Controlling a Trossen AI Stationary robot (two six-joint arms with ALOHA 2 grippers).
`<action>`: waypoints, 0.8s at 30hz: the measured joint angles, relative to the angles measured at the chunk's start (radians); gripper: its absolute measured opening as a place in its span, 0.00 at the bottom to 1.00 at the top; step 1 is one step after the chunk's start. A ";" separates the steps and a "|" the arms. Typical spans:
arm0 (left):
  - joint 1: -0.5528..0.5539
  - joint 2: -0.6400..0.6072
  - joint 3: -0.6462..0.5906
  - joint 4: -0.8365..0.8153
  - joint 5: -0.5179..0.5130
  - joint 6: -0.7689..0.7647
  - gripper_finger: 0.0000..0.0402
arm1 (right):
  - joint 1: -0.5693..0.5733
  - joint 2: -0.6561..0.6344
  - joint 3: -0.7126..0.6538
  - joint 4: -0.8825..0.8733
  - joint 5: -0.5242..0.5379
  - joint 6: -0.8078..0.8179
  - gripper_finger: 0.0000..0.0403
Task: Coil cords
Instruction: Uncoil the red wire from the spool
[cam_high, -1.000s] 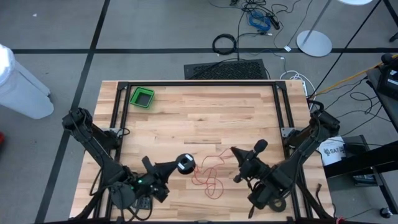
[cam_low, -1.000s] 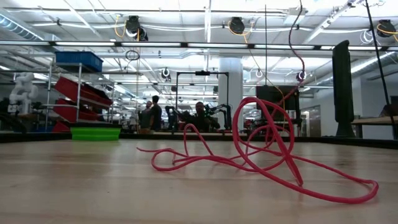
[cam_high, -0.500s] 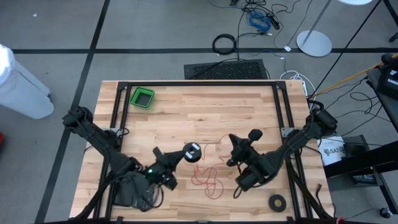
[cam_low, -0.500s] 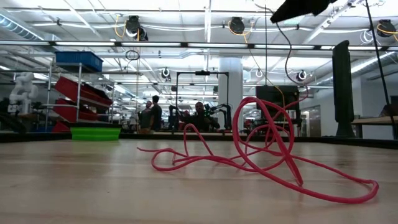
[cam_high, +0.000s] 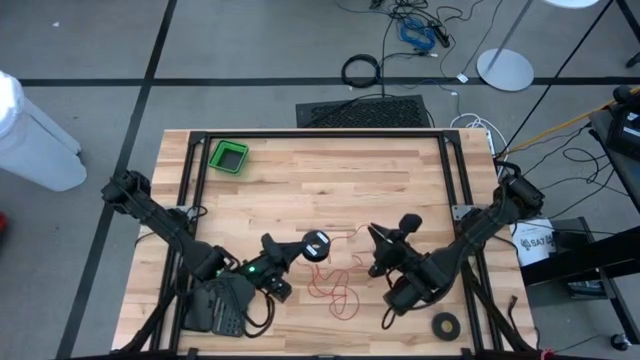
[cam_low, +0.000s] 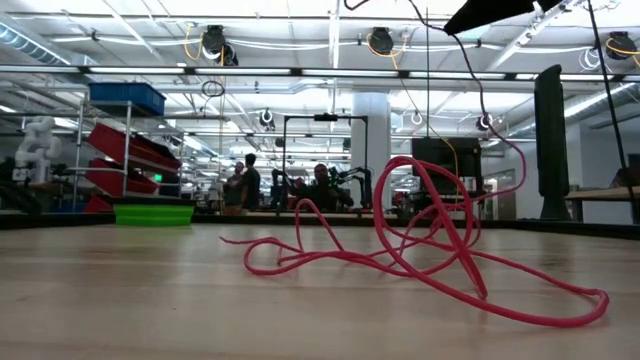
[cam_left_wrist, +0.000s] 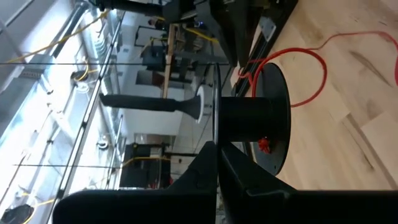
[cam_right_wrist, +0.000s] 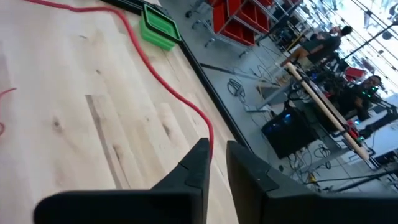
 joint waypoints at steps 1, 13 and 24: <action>0.000 0.000 0.000 0.001 0.001 0.000 0.01 | 0.006 0.000 0.000 0.002 0.002 0.000 0.12; 0.001 0.000 0.000 0.002 0.001 -0.018 0.01 | 0.032 0.000 0.000 0.097 0.004 -0.069 0.20; 0.001 0.000 0.000 0.003 0.001 -0.034 0.01 | 0.033 -0.002 0.061 0.346 0.016 -0.386 0.20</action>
